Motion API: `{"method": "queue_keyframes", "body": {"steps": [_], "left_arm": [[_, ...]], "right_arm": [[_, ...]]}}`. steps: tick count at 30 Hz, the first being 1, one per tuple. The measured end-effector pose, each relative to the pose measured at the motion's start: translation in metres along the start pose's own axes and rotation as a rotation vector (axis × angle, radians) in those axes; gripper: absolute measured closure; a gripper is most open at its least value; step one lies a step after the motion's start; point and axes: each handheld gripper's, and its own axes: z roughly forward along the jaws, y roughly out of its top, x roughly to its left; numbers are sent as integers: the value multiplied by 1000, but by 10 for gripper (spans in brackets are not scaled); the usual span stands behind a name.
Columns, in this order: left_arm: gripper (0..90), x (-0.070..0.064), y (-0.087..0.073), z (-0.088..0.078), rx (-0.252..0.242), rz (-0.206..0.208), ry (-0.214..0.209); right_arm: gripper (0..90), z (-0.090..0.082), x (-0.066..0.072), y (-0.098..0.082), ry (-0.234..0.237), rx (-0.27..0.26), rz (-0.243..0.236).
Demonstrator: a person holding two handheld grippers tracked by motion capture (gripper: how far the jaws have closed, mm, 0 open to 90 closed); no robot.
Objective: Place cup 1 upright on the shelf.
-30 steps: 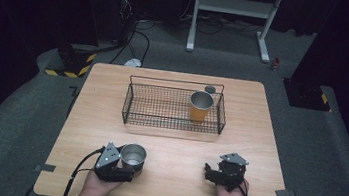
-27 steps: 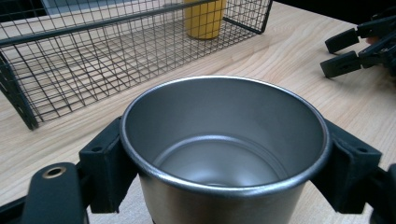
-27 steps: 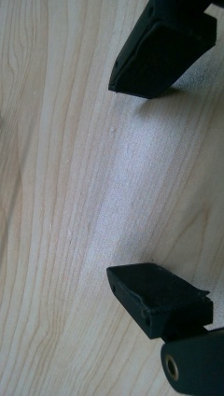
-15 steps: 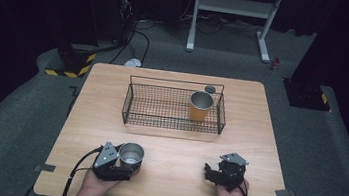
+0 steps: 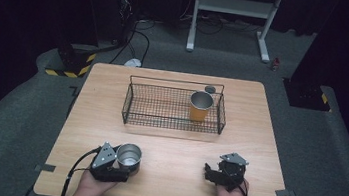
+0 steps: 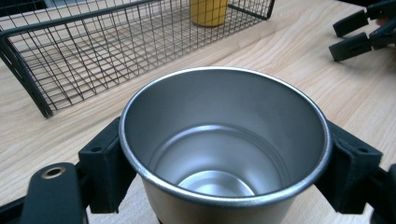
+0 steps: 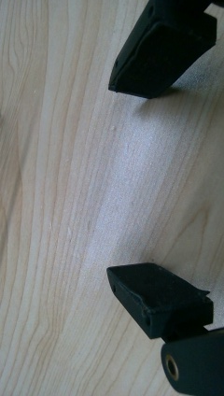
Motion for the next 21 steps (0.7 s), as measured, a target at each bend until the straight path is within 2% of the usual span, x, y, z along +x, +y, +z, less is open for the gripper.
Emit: {"method": "queue_keyframes", "body": {"steps": [7, 11, 21], "left_arm": [[183, 1, 0, -3, 26, -5, -6], [184, 2, 0, -4, 36, 7, -8], [186, 1, 1, -4, 34, 8, -6]], "right_arm": [[104, 0, 0, 0, 0, 0, 0], [104, 0, 0, 0, 0, 0, 0], [104, 0, 0, 0, 0, 0, 0]]}}
